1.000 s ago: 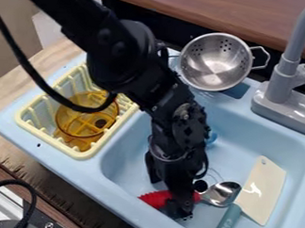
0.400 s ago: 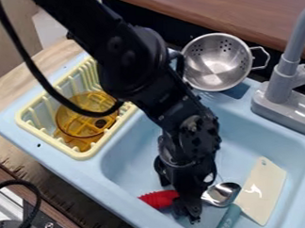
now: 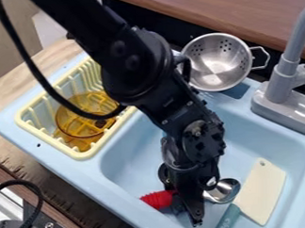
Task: Moved the spoon to the left side of the sink
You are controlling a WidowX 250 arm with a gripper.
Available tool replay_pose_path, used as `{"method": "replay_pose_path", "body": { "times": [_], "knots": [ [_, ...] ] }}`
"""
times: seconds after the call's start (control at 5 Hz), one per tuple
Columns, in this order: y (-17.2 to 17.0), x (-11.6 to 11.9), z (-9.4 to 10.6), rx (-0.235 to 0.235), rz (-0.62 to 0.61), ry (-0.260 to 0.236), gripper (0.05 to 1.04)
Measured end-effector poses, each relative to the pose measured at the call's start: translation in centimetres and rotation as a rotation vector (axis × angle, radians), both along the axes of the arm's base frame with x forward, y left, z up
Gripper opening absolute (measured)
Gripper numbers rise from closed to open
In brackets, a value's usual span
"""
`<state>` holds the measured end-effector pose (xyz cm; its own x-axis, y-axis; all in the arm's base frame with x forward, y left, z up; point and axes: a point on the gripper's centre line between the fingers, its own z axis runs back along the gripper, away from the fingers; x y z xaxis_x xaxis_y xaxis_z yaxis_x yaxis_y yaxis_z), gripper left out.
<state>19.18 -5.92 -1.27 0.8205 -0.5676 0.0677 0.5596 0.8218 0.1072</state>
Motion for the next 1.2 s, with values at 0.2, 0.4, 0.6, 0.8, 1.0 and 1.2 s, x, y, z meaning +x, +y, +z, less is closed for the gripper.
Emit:
{"method": "replay_pose_path", "body": {
  "times": [0.2,0.4,0.6,0.8,1.0,1.2],
  "knots": [
    [0.3,-0.2,0.2,0.001,0.01,0.016,0.364],
    [1.3,-0.2,1.4,0.0,0.049,0.034,0.35],
    [1.6,-0.5,2.6,0.014,0.048,0.025,0.349],
    [2.2,-1.1,4.4,0.017,0.074,0.017,0.349],
    [2.5,-1.6,5.5,-0.005,0.105,0.04,0.311],
    [2.8,-0.9,6.8,-0.023,0.2,0.061,0.288]
  ]
}}
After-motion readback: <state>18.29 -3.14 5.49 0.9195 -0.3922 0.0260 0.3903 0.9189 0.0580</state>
